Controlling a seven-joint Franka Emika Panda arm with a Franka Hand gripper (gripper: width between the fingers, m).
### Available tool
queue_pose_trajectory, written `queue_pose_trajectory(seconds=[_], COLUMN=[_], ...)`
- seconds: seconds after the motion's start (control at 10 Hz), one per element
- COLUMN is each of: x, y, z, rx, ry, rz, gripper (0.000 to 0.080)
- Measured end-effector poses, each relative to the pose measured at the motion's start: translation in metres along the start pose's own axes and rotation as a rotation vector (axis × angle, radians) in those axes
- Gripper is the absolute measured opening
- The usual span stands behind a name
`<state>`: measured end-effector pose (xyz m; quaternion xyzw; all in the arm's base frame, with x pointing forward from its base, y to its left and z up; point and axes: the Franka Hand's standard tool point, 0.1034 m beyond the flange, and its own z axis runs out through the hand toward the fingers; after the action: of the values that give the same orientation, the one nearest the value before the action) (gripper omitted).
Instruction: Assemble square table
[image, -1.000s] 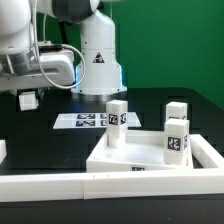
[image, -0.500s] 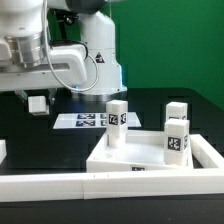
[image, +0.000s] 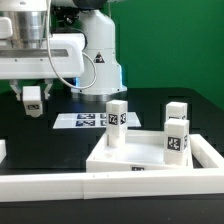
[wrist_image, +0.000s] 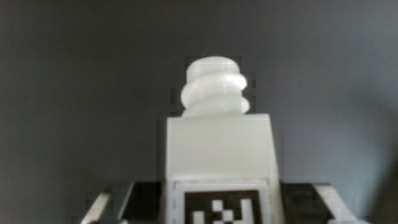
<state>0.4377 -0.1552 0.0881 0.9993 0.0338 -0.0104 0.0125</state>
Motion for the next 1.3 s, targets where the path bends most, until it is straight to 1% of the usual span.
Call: queue_pose_trajectory(seconds=[0.1,0.2,0.3,0.4,0.5,0.6,0.7,0.8,0.9,1.3], x=[-0.002,-0.007,-0.004,0.006,0.013,0.027,0.037,0.045,0.047,0.047], y=[0.005,0.004,-0.004,-0.002,-0.006,-0.008,-0.011,-0.023,-0.027,-0.027], z=[0.000,0.002,0.000,-0.007,-0.011,-0.021,-0.029,-0.037,-0.044,-0.044], rx=[-0.029,-0.059,-0.060,-0.088,-0.096,-0.134,-0.162,-0.141,-0.139,-0.137], ry=[0.062,0.118,0.141,0.206,0.240,0.312,0.372,0.399,0.415,0.414], rz=[0.003,0.033,0.041,0.053,0.072,0.082,0.089,0.120,0.111,0.114], gripper=[0.0287,0.0287,0.0287,0.0287,0.0287,0.0287,0.0287,0.0287,0.0287,0.0287])
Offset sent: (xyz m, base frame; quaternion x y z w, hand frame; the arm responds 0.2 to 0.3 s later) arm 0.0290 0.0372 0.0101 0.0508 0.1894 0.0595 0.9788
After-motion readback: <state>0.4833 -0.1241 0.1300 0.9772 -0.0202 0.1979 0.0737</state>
